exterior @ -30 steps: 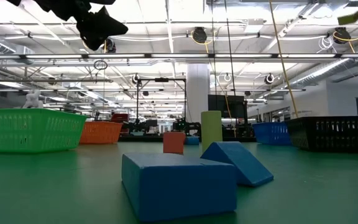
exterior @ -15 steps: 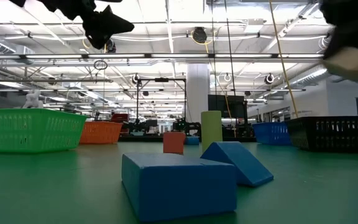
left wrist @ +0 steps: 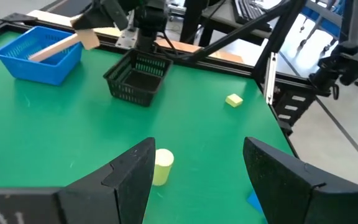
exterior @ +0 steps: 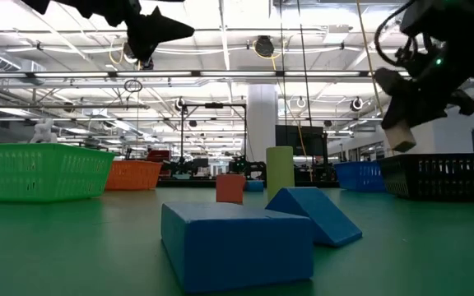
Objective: Sort & place blocks by color
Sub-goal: Put the bottom light brown block into the blue basket, then put the top red block into the orange basket
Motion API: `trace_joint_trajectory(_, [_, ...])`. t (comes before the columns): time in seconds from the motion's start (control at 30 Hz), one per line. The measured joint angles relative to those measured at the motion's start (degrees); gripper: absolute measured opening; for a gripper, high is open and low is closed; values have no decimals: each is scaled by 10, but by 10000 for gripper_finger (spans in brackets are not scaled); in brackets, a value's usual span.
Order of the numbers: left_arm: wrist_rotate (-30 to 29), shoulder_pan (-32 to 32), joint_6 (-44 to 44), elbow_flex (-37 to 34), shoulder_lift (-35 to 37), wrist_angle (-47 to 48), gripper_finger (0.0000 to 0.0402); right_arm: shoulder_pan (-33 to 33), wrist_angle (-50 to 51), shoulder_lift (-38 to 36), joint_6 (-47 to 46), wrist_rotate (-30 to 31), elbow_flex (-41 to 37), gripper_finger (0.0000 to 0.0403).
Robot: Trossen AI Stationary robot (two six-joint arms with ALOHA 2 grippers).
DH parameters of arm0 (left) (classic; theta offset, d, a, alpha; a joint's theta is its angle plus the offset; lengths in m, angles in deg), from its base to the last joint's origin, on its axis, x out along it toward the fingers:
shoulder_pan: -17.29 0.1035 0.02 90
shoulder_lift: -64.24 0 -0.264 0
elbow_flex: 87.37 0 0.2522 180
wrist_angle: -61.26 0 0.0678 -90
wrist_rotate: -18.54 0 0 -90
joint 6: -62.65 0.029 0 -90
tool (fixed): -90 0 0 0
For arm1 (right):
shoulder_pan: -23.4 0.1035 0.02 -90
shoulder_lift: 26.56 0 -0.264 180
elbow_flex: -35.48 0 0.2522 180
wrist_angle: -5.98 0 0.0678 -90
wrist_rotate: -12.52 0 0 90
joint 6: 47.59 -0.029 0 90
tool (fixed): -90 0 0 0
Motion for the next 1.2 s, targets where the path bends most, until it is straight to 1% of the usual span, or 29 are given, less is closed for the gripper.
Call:
trace_joint_trajectory(0.07, [0, 5, 2, 0, 0, 0, 243, -35, -45, -7, 43, -4, -17, 136])
trace_joint_trajectory(0.13, [0, 12, 4, 0, 0, 0, 243, -64, -97, -14, 85, -4, -29, 144])
trace_joint_trajectory(0.2, [0, 19, 4, 0, 0, 1, 243, -88, -160, -19, 133, -3, -38, 139])
trace_joint_trajectory(0.33, [0, 37, 4, 0, 0, 4, 243, -131, -278, -22, 223, -4, -56, 115])
trace_joint_trajectory(0.47, [0, 52, 4, 0, 0, 13, 243, -164, -331, -16, 274, -34, -72, 116])
trace_joint_trajectory(0.53, [0, 57, 4, 0, 0, 15, 243, -177, -345, -11, 296, -45, -81, 137])
trace_joint_trajectory(0.7, [-1, 71, 24, 0, 0, 17, 243, -204, -375, -8, 312, -49, -100, 223])
trace_joint_trajectory(0.83, [-19, 80, 42, 0, -1, 21, 243, -219, -382, -8, 330, -49, -101, 272])
trace_joint_trajectory(0.93, [-25, 87, 69, 0, -12, 23, 243, -220, -387, -8, 349, -49, -101, 297])
trace_joint_trajectory(1.0, [-26, 94, 87, 0, -27, 11, 243, -219, -411, -8, 364, -55, -101, 308])
trace_joint_trajectory(1.1, [-26, 109, 103, 1, -68, -16, 243, -219, -468, -8, 401, -95, -101, 317])
trace_joint_trajectory(1.2, [-27, 126, 132, 0, -110, -65, 243, -219, -521, -8, 437, -137, -101, 319])
